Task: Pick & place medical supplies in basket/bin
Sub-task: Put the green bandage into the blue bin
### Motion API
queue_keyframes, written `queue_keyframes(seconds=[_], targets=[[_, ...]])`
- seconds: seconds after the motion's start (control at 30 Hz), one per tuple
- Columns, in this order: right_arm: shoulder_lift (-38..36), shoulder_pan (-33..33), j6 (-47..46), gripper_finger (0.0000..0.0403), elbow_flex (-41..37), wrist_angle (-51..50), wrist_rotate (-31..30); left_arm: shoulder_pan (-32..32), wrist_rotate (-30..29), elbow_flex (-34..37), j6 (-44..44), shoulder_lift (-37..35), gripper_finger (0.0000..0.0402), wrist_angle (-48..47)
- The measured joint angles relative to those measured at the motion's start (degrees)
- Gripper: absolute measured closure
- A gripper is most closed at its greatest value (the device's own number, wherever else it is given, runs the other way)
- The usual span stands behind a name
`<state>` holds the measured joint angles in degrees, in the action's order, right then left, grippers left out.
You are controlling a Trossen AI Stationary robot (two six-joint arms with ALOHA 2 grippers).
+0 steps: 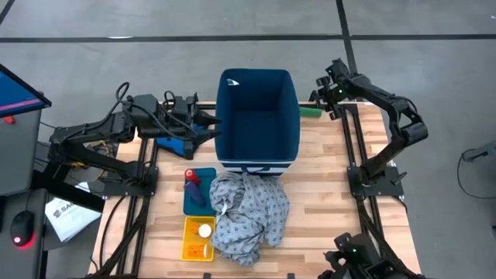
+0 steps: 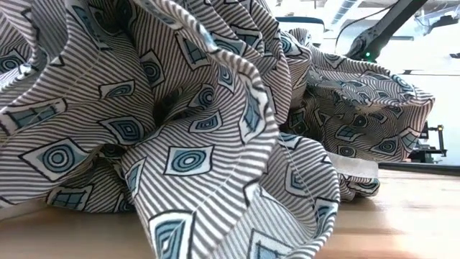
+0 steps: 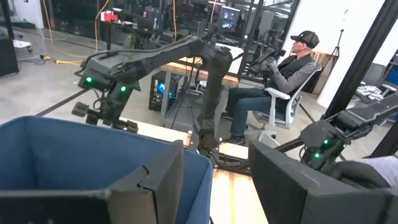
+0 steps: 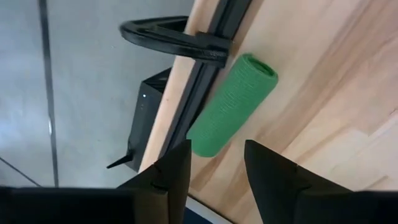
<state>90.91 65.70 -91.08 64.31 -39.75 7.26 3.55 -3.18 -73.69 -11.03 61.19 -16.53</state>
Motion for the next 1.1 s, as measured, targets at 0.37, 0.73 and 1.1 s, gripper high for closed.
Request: queue_keyframes(seconds=[0.37,0.73,1.1], targets=[[8.13,-0.06,2.36,0.0226,0.03,9.53,8.64,1.05,-0.03,0.02,-1.38,0.00,0.0229,0.43],[8.46,-0.73,1.03,0.0222,0.01,1.04,0.99,1.05,-0.04,0.04,-2.97,0.00,0.0229,0.39],[10.88,-0.81,-0.79,0.0225,0.01,1.99,0.15,1.05,-0.04,0.04,-3.05,0.00,0.0229,0.35]])
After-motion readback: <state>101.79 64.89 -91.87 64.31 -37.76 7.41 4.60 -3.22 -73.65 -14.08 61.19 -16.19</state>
